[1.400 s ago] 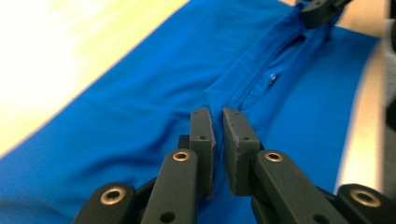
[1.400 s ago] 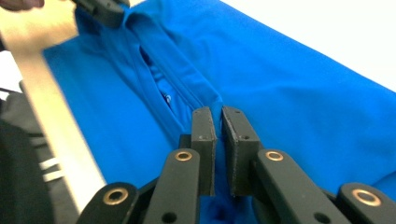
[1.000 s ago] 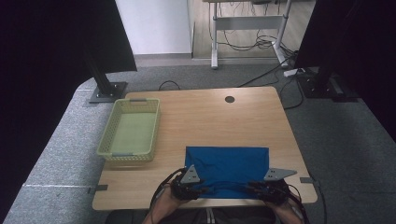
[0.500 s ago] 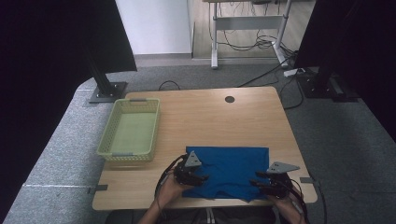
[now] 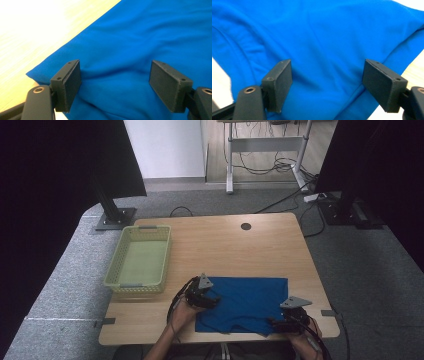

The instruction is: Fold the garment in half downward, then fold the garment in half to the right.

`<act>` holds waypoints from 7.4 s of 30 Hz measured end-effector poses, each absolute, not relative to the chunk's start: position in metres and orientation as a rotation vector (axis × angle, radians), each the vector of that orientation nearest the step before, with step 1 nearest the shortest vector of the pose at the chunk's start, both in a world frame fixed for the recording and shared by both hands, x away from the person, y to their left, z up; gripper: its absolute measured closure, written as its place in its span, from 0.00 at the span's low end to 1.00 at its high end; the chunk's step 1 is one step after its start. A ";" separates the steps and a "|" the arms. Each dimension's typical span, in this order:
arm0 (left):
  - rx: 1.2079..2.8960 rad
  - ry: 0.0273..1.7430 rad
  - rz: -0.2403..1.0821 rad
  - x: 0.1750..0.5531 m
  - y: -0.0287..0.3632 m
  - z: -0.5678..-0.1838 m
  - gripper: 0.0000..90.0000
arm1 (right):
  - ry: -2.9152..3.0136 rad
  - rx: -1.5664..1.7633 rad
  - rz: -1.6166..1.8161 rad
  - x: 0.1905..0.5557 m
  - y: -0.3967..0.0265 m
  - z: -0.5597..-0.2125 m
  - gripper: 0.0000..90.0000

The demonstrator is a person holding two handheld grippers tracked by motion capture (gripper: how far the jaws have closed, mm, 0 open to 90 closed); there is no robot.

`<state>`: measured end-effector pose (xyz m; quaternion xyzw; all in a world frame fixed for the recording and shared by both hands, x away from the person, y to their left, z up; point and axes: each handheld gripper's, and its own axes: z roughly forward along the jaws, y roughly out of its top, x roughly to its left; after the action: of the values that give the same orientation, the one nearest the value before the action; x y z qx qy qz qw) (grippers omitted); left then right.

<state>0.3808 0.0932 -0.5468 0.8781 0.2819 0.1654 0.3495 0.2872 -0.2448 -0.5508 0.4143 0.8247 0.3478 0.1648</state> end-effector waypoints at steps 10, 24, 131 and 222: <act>2.225 0.793 0.458 0.372 0.098 -0.551 0.25 | 2.365 1.126 0.974 0.305 -0.246 -0.554 0.23; 2.171 0.896 0.508 0.371 0.113 -0.553 0.19 | 2.457 0.975 1.023 0.368 -0.245 -0.554 0.23; 2.105 1.103 0.494 0.426 0.153 -0.555 0.11 | 2.418 1.029 1.073 0.382 -0.284 -0.551 0.11; 2.117 0.924 0.436 0.403 0.152 -0.551 0.96 | 2.749 0.532 1.228 0.313 -0.073 -0.548 0.90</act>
<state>0.4033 0.1517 -0.5505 0.8312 0.3626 0.1712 0.3851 0.3132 -0.0734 -0.5484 0.1739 0.8983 0.4013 0.0421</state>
